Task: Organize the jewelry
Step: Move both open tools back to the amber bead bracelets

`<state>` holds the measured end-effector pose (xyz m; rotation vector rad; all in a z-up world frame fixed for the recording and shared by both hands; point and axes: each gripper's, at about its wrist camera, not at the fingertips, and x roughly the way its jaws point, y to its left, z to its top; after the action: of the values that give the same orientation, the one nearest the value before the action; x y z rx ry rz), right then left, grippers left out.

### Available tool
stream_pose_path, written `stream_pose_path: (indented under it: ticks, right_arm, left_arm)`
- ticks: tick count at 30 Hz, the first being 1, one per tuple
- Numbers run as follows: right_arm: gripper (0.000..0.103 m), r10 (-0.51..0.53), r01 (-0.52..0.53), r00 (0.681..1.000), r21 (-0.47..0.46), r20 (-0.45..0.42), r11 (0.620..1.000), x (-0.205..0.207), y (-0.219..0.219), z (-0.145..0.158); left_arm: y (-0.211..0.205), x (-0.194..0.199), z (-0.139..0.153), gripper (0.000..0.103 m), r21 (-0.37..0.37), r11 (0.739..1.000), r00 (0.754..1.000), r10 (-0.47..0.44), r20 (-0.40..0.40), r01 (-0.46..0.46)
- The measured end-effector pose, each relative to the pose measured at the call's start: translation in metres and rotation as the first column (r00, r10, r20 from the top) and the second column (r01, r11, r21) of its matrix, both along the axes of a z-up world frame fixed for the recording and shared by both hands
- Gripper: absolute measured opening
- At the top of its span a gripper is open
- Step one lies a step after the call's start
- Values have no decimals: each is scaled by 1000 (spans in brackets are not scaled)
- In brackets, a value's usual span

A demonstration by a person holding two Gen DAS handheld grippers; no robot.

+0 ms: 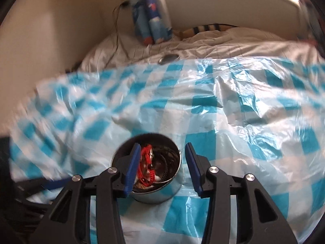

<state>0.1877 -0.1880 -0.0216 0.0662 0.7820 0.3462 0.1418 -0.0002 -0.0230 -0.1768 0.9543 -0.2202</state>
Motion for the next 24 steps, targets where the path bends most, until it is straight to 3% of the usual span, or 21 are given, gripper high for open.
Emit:
stream_pose_path:
  ticks: [5, 9, 13, 15, 18, 24]
  right_arm:
    - [49, -22, 14, 999, -177, -41, 984, 15, 16, -26]
    - [49, -62, 50, 997, -225, -48, 973, 17, 10, -29]
    - [51, -72, 69, 997, -117, -29, 991, 8, -5, -10]
    - [59, -76, 76, 997, -96, 7, 992, -4, -9, 5]
    - [63, -90, 90, 996, -31, 25, 995, -24, -21, 23]
    - [67, -110, 112, 993, 75, -30, 991, -75, -47, 27]
  left_arm:
    - [-3, 0, 2, 56, 10, 1000, 1000, -9, 7, 9]
    - [-3, 1, 3, 56, 10, 1000, 1000, -8, 5, 8]
    - [-4, 1, 6, 57, 10, 1000, 1000, -12, 15, 12]
    - [-4, 1, 7, 58, 7, 1000, 1000, -10, 16, 10]
    - [-5, 0, 8, 59, 9, 1000, 1000, -15, 20, 15]
    - [-12, -3, 10, 60, 43, 999, 999, -27, 34, 26]
